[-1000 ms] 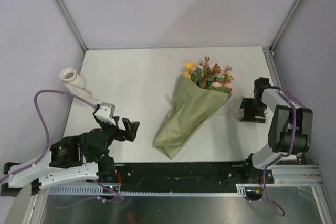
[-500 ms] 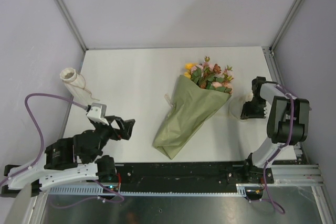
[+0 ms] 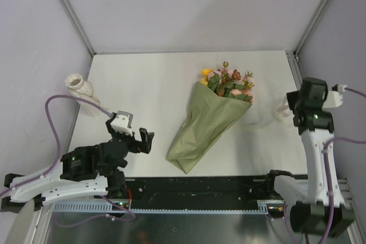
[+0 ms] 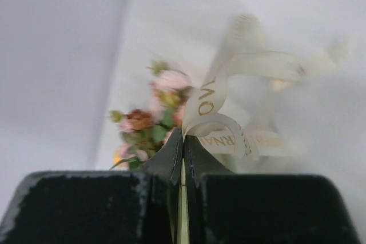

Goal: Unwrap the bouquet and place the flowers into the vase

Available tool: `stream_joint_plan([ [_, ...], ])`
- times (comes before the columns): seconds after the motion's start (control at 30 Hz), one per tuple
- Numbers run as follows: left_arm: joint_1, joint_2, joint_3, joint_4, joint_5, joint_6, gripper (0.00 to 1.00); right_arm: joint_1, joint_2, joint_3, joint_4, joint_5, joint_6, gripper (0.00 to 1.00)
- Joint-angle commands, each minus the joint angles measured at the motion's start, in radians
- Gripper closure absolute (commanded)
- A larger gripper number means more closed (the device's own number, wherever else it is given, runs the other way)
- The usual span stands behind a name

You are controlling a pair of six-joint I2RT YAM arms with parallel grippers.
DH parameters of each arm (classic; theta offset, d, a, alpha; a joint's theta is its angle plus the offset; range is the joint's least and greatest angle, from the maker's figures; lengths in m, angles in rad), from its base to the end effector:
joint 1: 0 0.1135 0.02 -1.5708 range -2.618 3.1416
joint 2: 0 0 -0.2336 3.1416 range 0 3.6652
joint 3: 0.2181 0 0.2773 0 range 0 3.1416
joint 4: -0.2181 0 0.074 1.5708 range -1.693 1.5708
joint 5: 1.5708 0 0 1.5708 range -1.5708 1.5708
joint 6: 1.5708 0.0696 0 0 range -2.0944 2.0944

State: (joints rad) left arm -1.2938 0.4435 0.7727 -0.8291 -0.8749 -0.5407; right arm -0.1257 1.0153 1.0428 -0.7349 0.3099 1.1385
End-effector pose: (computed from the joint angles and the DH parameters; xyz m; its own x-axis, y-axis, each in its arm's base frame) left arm 0.0924 -0.1296 0.3012 -0.3350 -0.0284 -0.9418 0.3033 0.9431 -0.1363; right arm 0.2676 -0.0552 0.2882 0.0471 0.8657 -0.4984 0.7318 0.3097 0.6071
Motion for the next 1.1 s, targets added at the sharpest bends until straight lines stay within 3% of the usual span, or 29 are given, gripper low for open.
stream_joint_plan([
  [0.0, -0.005, 0.051, 0.027, 0.002, 0.049, -0.016, 0.0, 0.009, -0.17, 0.023, 0.267, -0.004, -0.359, 1.0],
  [0.17, -0.003, 0.091, 0.036, 0.002, 0.082, -0.073, 0.0, 0.009, -0.239, 0.031, 0.495, -0.136, -0.604, 1.0],
  [0.4, 0.087, 0.196, 0.09, 0.009, 0.138, -0.081, 0.0, 0.0, -0.139, 0.128, 0.674, -0.252, -0.818, 1.0],
  [0.57, 0.211, 0.291, 0.141, 0.035, 0.251, -0.032, 0.0, -0.043, 0.005, 0.211, 0.799, -0.367, -0.831, 1.0],
  [0.8, 0.359, 0.36, 0.143, 0.105, 0.462, 0.026, 0.01, -0.041, 0.236, 0.247, 0.85, -0.386, -0.849, 1.0],
  [1.07, 0.42, 0.319, 0.156, 0.103, 0.554, 0.134, 0.0, -0.033, 0.558, 0.423, 0.869, -0.394, -0.895, 1.0],
])
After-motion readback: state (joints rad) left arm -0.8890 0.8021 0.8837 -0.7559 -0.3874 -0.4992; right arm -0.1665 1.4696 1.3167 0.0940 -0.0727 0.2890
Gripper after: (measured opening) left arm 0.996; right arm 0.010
